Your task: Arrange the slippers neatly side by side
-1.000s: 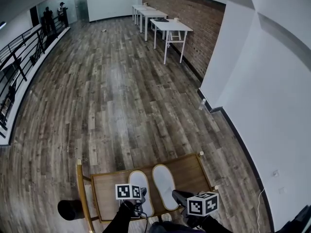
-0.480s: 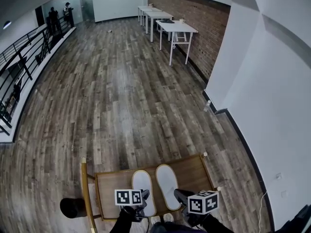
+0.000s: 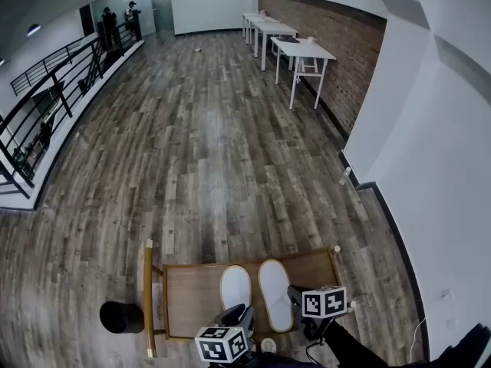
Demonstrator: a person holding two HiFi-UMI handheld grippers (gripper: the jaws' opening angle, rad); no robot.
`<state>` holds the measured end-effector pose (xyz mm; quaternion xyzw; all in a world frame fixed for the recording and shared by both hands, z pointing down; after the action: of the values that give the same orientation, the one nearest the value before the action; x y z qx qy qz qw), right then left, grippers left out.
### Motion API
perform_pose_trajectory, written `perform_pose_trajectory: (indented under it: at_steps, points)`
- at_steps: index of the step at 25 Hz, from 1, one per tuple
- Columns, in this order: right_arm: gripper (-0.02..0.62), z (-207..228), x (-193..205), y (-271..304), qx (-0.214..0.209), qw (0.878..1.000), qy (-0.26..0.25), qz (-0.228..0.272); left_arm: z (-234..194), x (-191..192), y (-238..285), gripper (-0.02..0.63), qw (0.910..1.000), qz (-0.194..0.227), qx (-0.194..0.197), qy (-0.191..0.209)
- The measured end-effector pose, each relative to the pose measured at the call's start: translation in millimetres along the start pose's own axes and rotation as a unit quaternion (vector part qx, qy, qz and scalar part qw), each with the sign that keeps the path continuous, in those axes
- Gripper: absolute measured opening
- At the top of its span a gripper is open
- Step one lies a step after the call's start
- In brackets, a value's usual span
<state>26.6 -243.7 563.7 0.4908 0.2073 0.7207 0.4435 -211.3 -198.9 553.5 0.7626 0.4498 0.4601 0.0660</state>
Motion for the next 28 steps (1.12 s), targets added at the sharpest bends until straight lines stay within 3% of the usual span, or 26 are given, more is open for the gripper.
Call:
perform_pose_trajectory:
  at_steps: [1,3,10,14,17,20,24,26,28]
  points:
    - [-0.002,3,-3,4,0.003,1.0,-0.006,-0.007,3,6,-2,0.087,0.9999,0.005,-0.011,0.0]
    - [-0.002,8,-8,14,0.005,0.999,-0.019,-0.027,8,15,-7,0.001,0.9993,0.013,-0.036,-0.001]
    - [0.005,25,-22,53,0.014,0.989,-0.062,-0.133,6,29,-25,0.0,0.997,0.015,-0.076,-0.004]
    - [0.068,30,-23,77,0.013,0.974,-0.091,-0.207,-1,29,-35,0.0,0.9956,0.017,-0.091,-0.009]
    - [0.077,34,-21,89,0.05,0.965,-0.102,-0.238,-6,32,-41,0.0,0.9949,0.014,-0.098,-0.02]
    - [0.077,40,-16,97,0.075,0.964,-0.086,-0.242,-13,36,-47,0.0,0.9936,0.016,-0.107,-0.033]
    - [0.075,40,-8,105,0.055,0.963,-0.05,-0.26,-25,37,-53,0.0,0.9917,0.021,-0.121,-0.039]
    - [0.027,39,-6,106,0.051,0.963,-0.037,-0.262,-28,35,-53,0.0,0.9909,0.023,-0.126,-0.041]
    - [0.019,37,-6,105,0.045,0.965,-0.024,-0.257,-30,34,-53,0.0,0.9904,0.025,-0.129,-0.043]
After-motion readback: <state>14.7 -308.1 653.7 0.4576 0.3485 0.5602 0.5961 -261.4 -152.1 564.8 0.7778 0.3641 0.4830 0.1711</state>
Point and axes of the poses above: the fingertips, and each gripper's own axes: y forward along the fingers, z to its right, x out of its underside, the point moved 10 cm from there along -y, backward along the fingers
